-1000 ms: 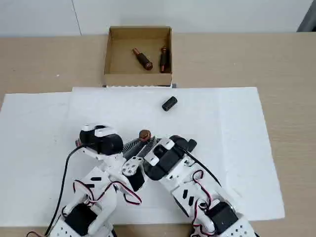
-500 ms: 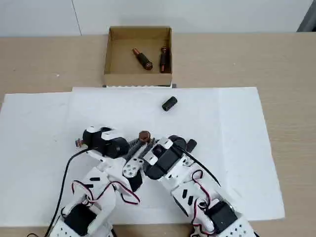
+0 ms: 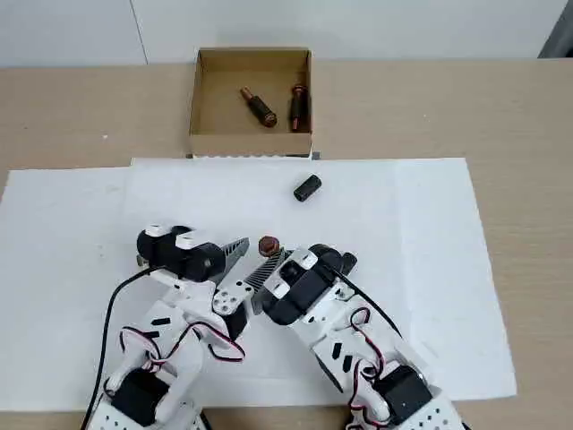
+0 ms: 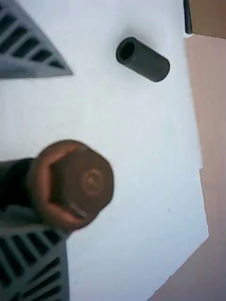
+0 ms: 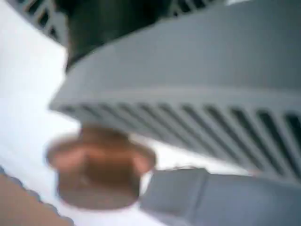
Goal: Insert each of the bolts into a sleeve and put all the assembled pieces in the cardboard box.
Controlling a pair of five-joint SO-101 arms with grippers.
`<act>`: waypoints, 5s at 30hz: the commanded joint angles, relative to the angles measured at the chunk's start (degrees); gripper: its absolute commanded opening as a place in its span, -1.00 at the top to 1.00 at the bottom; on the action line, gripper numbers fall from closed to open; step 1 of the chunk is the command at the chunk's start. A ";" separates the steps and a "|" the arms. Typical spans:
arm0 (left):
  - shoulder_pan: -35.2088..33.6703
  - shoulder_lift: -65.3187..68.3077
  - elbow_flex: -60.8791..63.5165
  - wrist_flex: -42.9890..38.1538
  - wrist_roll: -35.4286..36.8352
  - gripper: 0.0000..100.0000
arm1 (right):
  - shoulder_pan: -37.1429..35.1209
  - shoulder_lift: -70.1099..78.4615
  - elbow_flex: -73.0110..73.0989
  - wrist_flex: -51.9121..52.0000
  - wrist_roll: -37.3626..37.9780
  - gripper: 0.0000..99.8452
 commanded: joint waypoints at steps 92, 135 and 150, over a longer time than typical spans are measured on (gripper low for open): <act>-24.62 -0.26 6.29 7.30 -18.73 0.99 | 22.20 112.84 -105.93 7.69 -5.71 0.99; -24.70 -0.26 6.29 7.30 -18.46 0.99 | 14.02 140.44 -125.71 -5.23 18.90 0.80; -24.70 -0.26 6.29 7.30 -18.37 0.99 | 14.29 123.38 -125.71 25.63 12.22 0.99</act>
